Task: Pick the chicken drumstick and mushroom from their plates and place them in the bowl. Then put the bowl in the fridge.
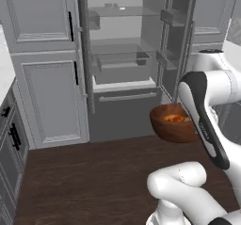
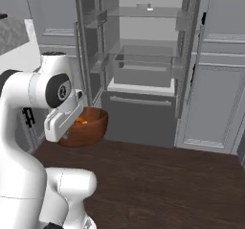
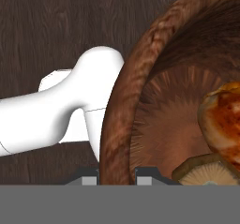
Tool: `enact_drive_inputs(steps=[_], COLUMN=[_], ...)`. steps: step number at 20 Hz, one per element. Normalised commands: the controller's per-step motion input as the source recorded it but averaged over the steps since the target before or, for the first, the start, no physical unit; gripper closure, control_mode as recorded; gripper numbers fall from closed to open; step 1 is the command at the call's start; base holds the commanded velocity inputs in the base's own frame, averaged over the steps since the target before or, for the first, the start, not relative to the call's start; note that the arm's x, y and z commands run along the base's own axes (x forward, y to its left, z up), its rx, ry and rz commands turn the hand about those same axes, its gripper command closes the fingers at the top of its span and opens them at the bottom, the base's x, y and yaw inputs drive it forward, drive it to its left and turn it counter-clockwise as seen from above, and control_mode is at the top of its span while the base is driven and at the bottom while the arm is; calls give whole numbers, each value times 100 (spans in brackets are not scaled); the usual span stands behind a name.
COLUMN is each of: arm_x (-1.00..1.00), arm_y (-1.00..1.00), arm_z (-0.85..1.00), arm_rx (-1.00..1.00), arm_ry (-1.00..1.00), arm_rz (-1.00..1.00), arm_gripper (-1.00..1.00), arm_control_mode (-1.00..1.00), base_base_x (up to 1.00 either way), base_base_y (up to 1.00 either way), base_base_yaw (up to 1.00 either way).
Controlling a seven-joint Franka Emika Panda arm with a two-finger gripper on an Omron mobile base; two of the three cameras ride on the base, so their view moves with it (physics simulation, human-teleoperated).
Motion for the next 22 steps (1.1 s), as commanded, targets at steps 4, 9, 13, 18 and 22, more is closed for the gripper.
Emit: enact_drive_inputs(steps=[4, 9, 13, 18, 22], arm_x=[0, 0, 0, 0, 0], arm_y=[0, 0, 0, 0, 0], arm_z=[0, 0, 0, 0, 0], arm_rx=[0, 0, 0, 0, 0], arm_ry=[0, 0, 0, 0, 0], arm_rz=[0, 0, 0, 0, 0], arm_gripper=[100, 100, 100, 100, 100], arm_control_mode=[100, 100, 100, 100, 100], base_base_x=[100, 95, 89, 80, 95], base_base_y=[-27, -34, -54, -29, -3], base_base_yaw=[21, 15, 1, -7, -13])
